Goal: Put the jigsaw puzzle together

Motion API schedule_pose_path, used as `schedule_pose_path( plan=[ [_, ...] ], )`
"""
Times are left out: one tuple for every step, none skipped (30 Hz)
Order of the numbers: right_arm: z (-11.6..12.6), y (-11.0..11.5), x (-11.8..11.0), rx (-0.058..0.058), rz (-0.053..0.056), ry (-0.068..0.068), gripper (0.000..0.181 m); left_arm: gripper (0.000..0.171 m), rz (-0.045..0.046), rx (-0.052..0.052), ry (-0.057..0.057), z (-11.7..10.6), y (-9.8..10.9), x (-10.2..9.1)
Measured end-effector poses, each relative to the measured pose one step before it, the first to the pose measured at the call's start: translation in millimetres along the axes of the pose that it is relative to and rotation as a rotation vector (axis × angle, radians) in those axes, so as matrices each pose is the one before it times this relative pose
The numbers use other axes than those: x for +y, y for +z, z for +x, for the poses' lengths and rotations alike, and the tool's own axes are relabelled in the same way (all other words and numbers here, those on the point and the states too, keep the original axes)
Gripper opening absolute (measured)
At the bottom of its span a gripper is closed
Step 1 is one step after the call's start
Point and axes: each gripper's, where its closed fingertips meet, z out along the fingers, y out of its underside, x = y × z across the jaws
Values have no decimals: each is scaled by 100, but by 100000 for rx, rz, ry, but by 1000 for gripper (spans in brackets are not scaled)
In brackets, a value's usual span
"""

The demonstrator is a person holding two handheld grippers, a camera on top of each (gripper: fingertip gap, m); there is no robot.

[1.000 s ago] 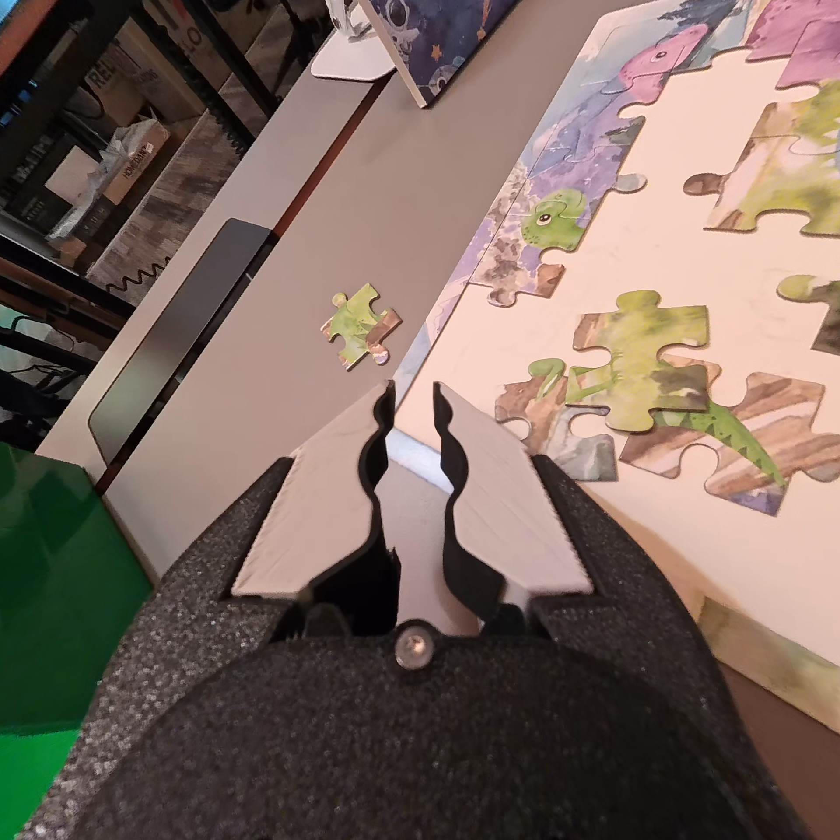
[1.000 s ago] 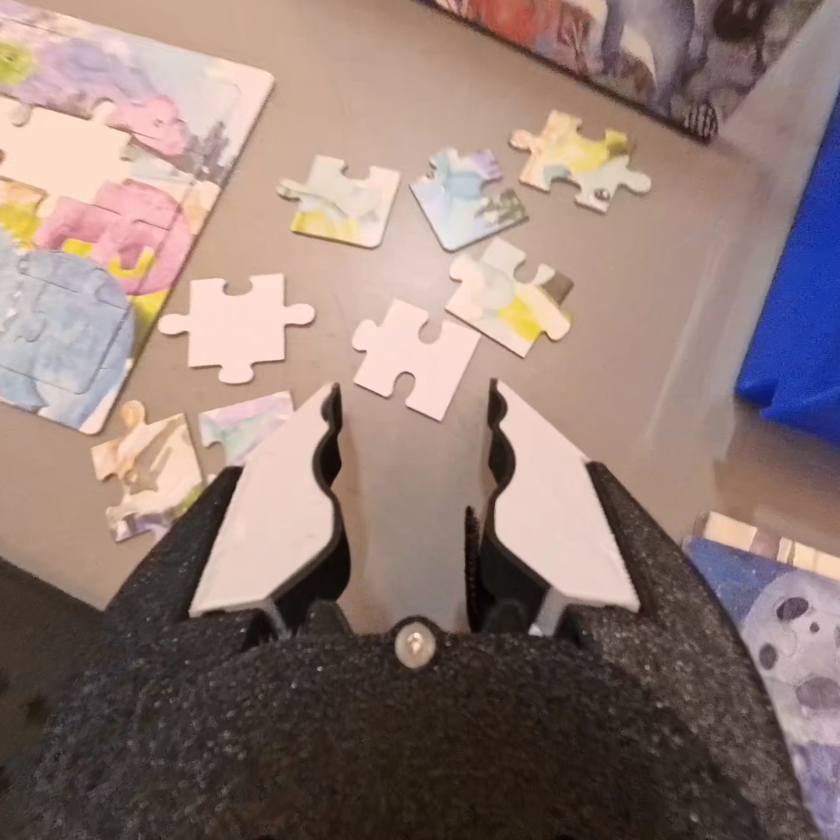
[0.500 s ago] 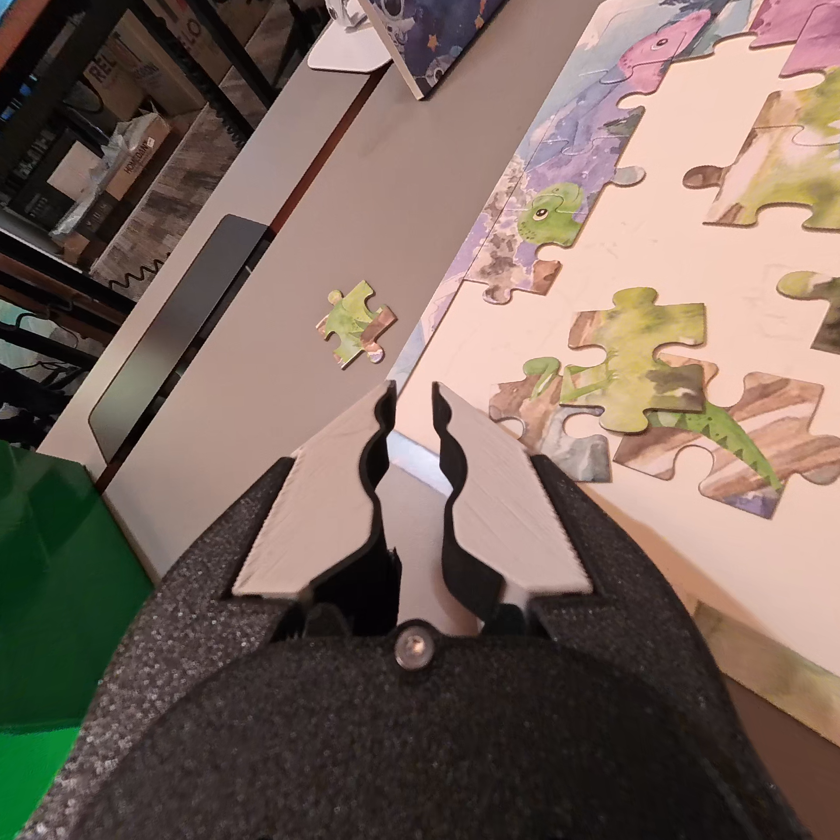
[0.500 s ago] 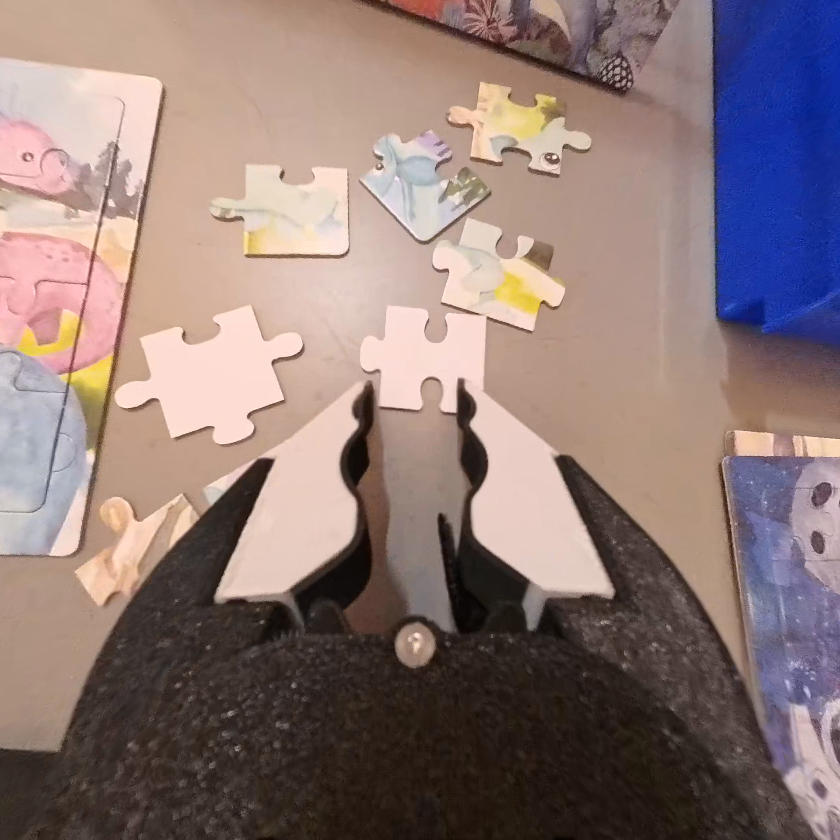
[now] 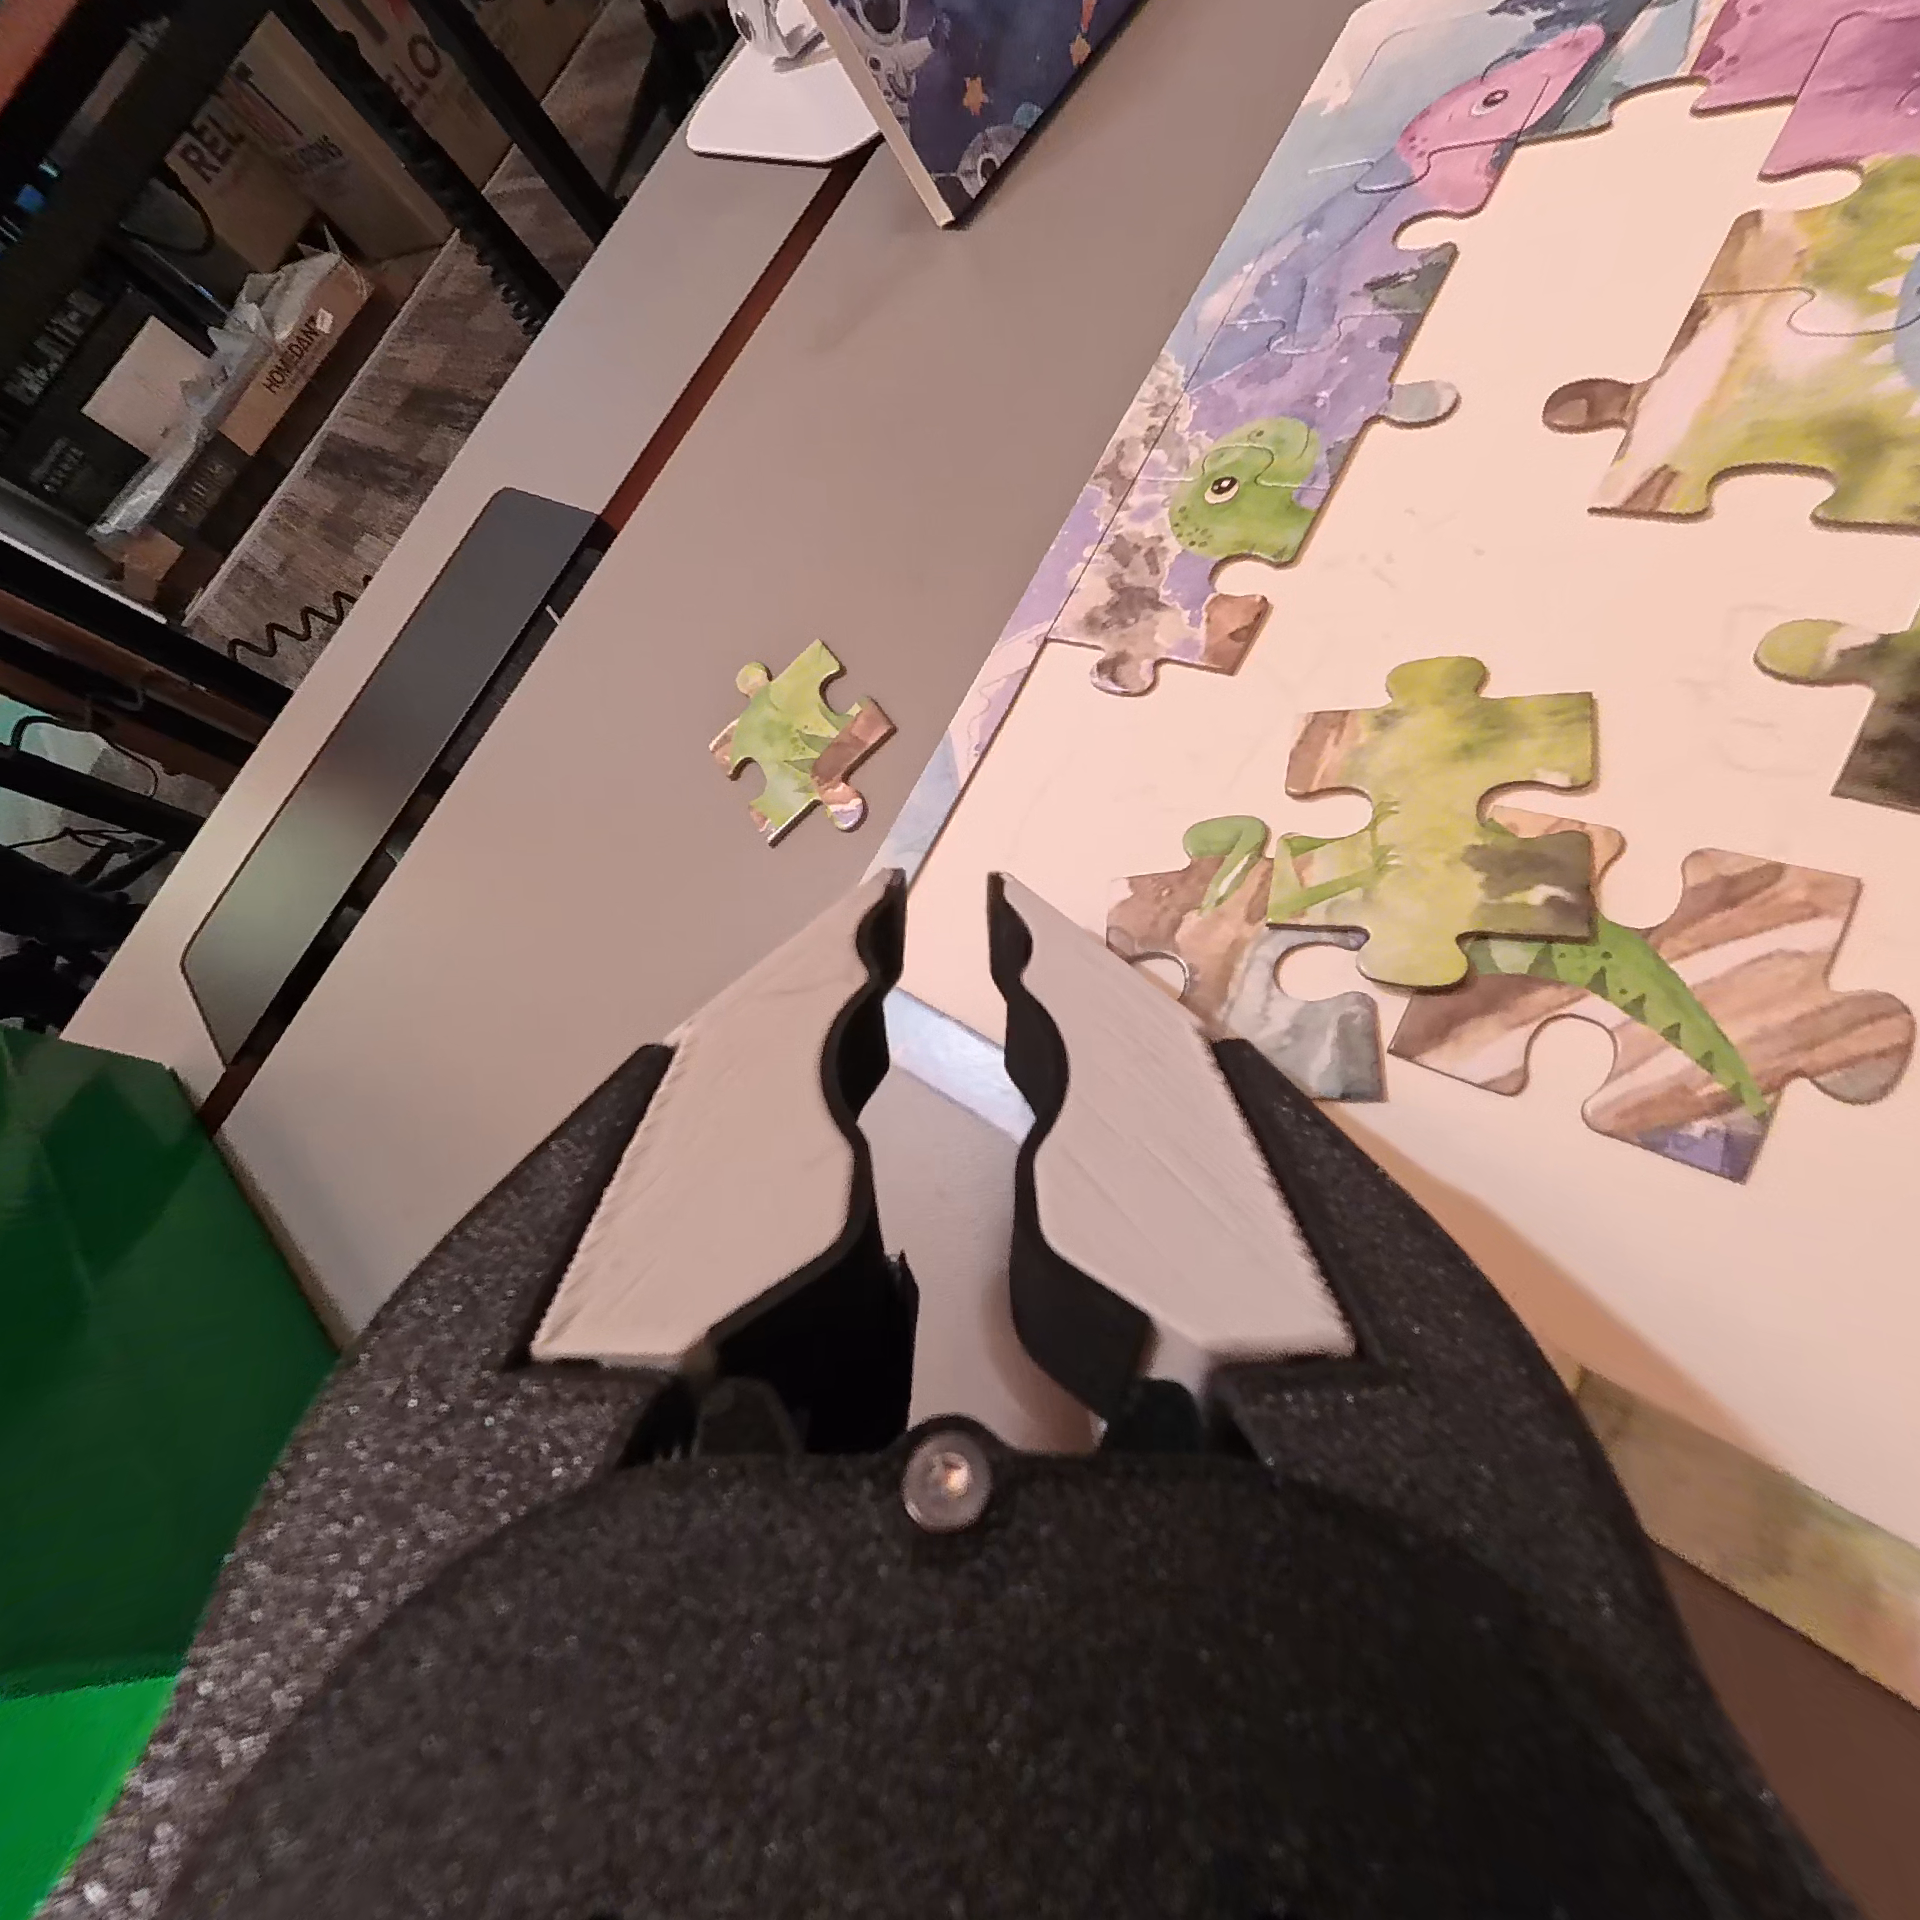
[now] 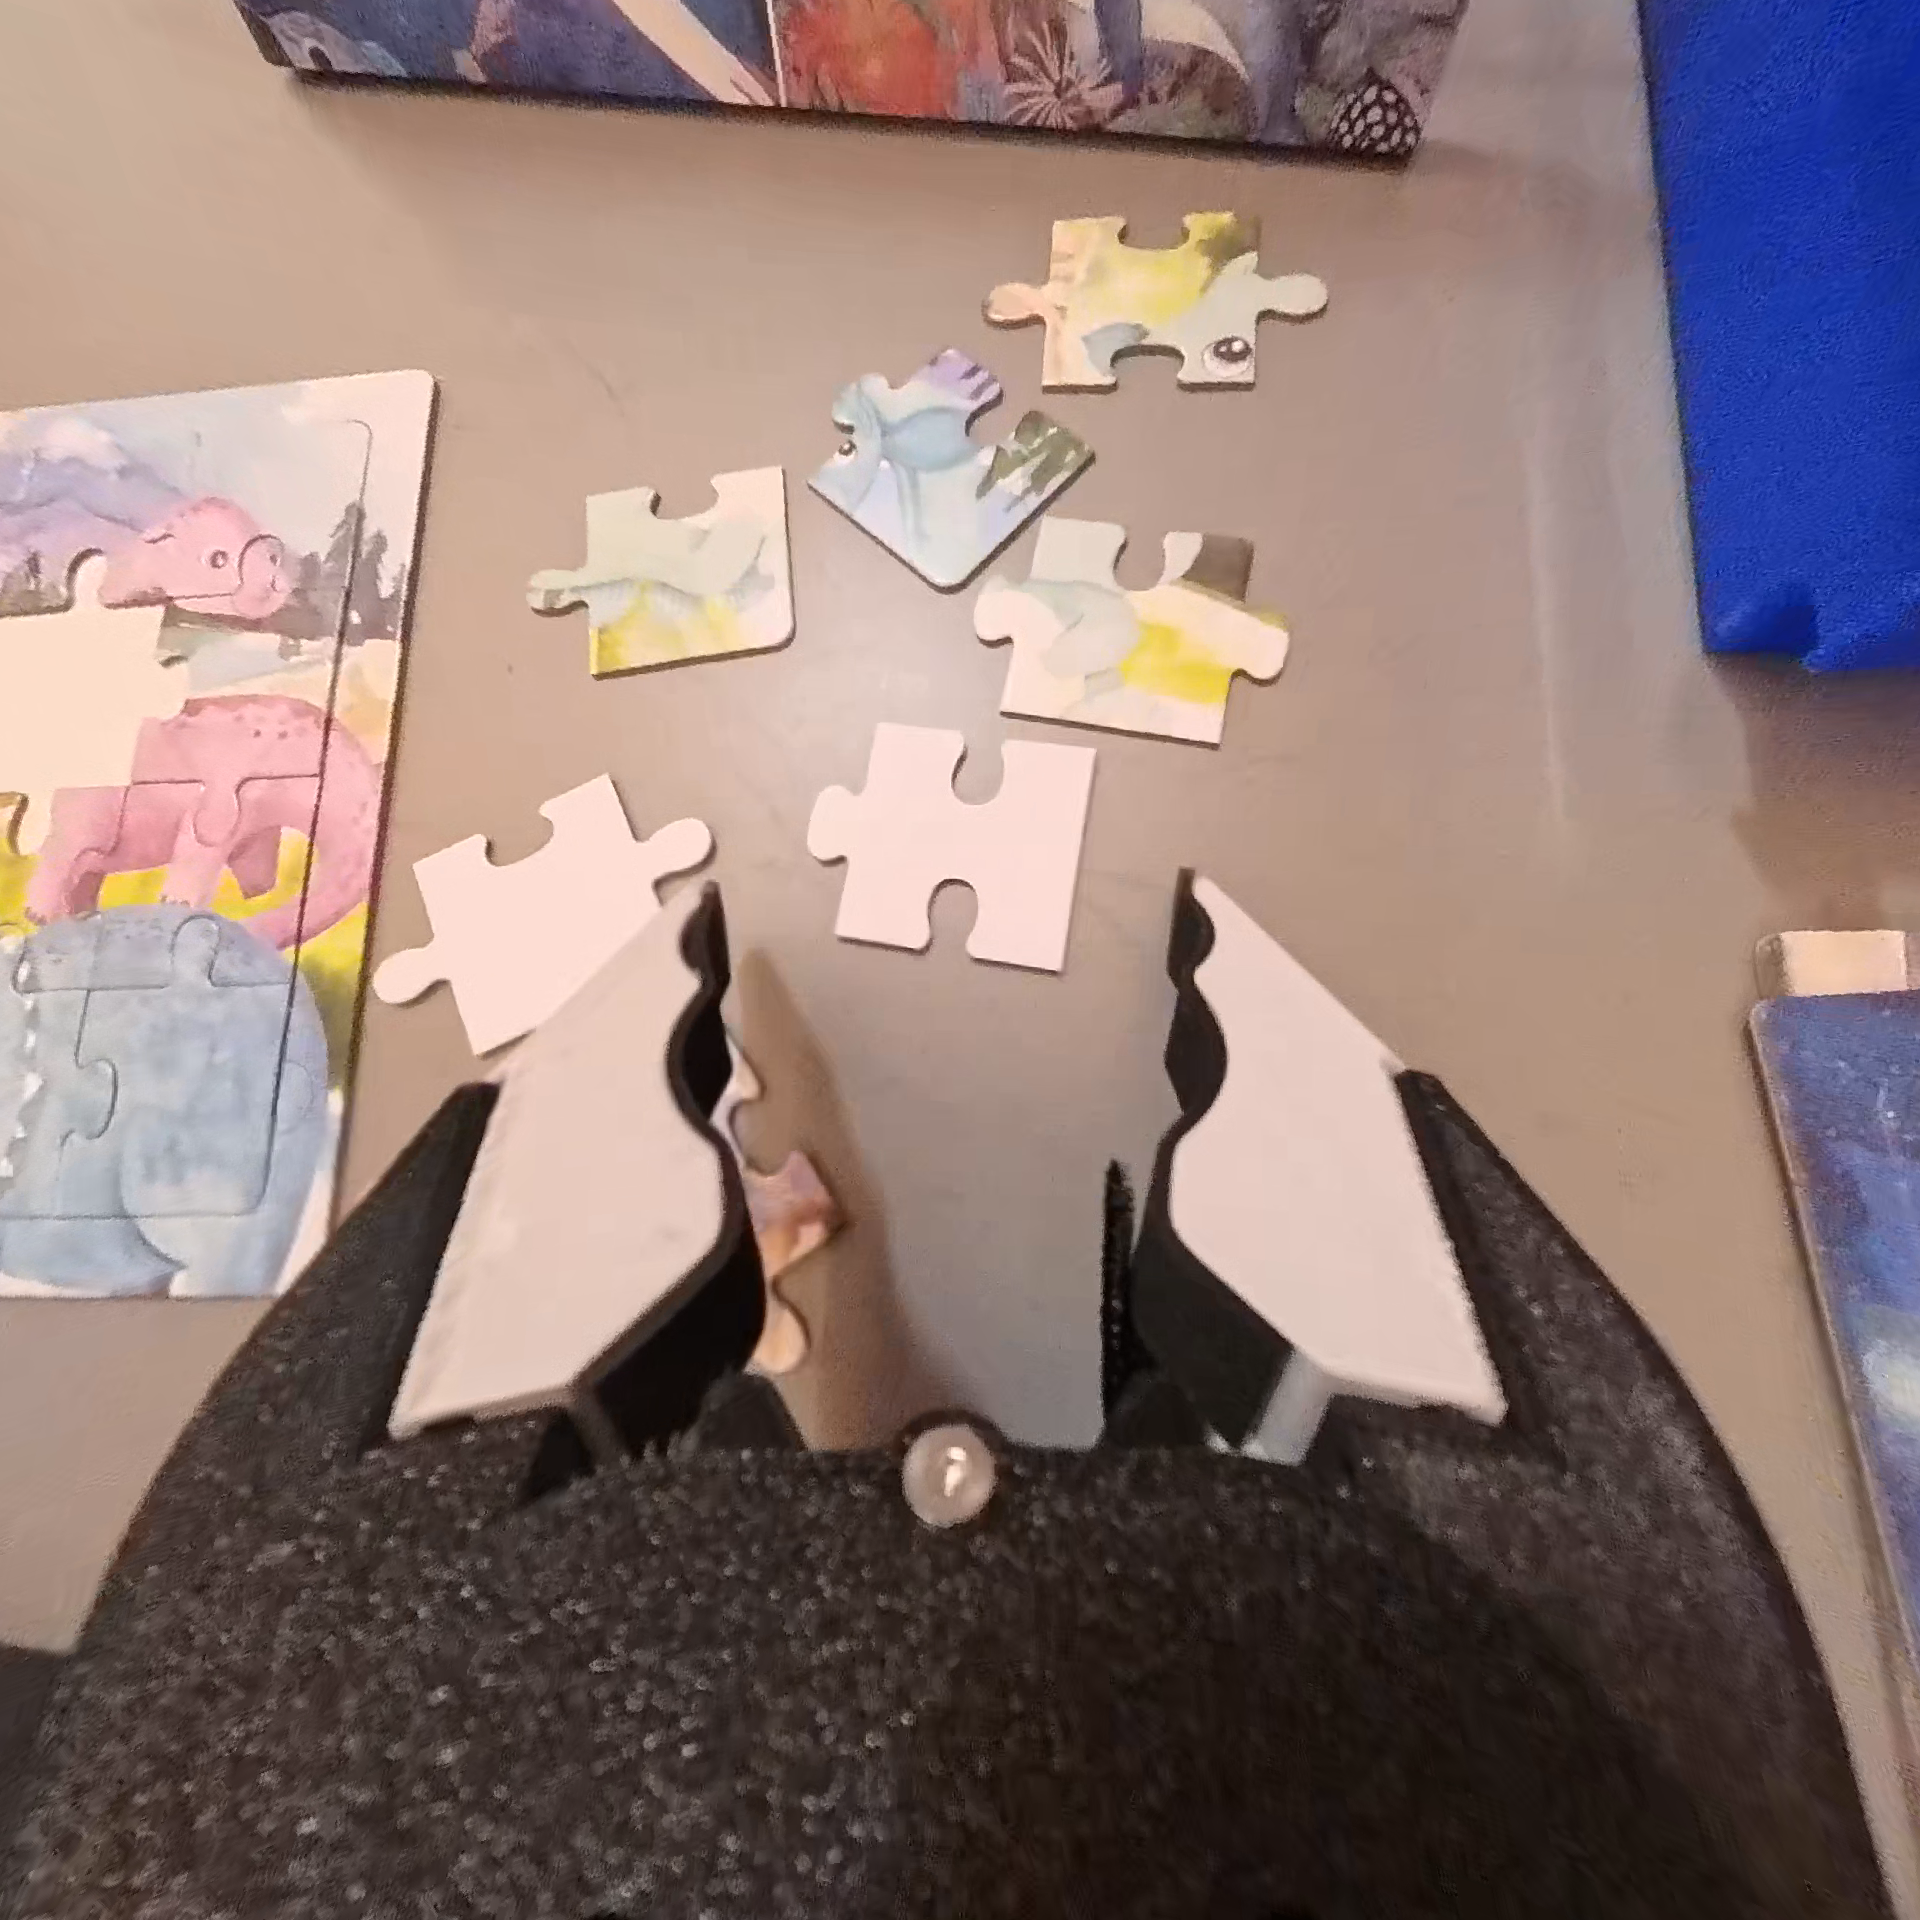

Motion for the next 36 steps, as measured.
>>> schedule_pose_path(
  plan=[
    [-348,101,-80,1829,247,106,80,15,-120,-258,208,-16,18,18],
    [-183,301,192,2240,-1460,279,76,15,-84,-205,94,-22,11,5],
    [84,385,538,3062,-3653,-43,73,15,-122,73,-21,17,14,25],
    [483,-22,-76,5667,417,-1764,66,15,-163,-109,-45,-22,24,31],
    [-170,-31,38,-256,-342,1182,63,15,-158,-175,24,-33,12,37],
    [16,-20,-15,-288,643,2164,60,15,-177,-112,42,-42,6,39],
    [71,10,-4,156,114,475,57,15,-30,-208,29,-56,-1,18],
    [165,-12,-25,318,92,605,54,15,36,-277,31,-58,-2,-5],
    [174,-39,-19,258,4,367,48,15,117,-111,-13,-37,-19,-24],
    [96,-14,-18,-775,-4,-36,45,15,202,98,-149,2,-13,-36],
    [53,8,-7,-897,117,222,45,15,285,163,-175,2,-35,-48],
    [48,-34,-44,-686,24,220,45,15,350,297,-132,1,-35,-58],
    [56,-30,-29,-665,-82,-9,45,15,674,624,-222,38,-64,-112],
    [-17,-81,-3,-1152,-114,305,45,15,1334,1012,-319,95,-89,-208],
    [-142,-126,32,-1989,-230,759,45,15,1639,1710,-426,217,-116,-271],
    [-289,-232,19,-3213,-48,934,45,15,1959,2685,-423,389,-137,-350],
    [-478,-377,-121,-4009,908,812,44,16,2689,3883,-425,602,-179,-473],
    [-1124,-408,-232,-6960,1929,442,44,16,3553,4959,-867,802,-243,-649],
    [-1988,-586,-252,-10959,1593,376,44,19,4167,6121,-1652,976,-313,-824],
    [-2681,-449,-261,-14106,978,630,45,24,5259,7244,-1877,1179,-389,-1063],
    [-3508,-119,24,-17301,-1428,280,44,29,6933,8219,-1552,1406,-509,-1380],
    [-4105,407,596,-20867,-5508,841,45,33,8171,8658,-883,1592,-595,-1596],
    [-3932,1069,935,-19333,-7941,646,45,36,8090,7363,-288,1522,-544,-1628],
    [-3124,1644,659,-16123,-6384,-927,44,40,6966,5496,-236,1267,-378,-1494],
    [-2624,1967,643,-15730,-6923,330,44,45,4868,4604,-449,1120,-189,-1173],
    [-1628,1970,745,-12422,-8517,3079,44,49,3116,4669,-613,1082,-51,-875],
    [-531,1708,252,-6138,-6151,2440,44,52,1949,4870,-923,1068,33,-629],
    [-255,1373,-4,-5773,-4917,2857,44,53,1572,4792,-1289,992,64,-492],
    [-567,1022,-34,-8484,-4812,4781,44,52,866,4384,-1312,849,83,-301],
    [-304,730,-22,-6935,-4570,5501,44,52,174,2766,-1146,519,88,-100],
    [95,596,-53,-3424,-3879,4182,44,50,-599,1465,-1012,211,82,127],
    [138,454,-58,-2734,-3840,3004,44,48,-366,2579,-1560,307,33,191],
    [155,301,-201,-2432,-2779,2683,47,41,230,4018,-2471,469,10,126],
    [167,262,-397,-2070,-1018,2341,44,35,844,3815,-2732,413,7,16],
    [13,134,-502,-2763,-432,2063,45,32,353,3055,-2373,304,47,80],
    [-106,108,-445,-3013,-437,1217,45,25,-1315,2450,-1412,212,67,329]
  ],
)
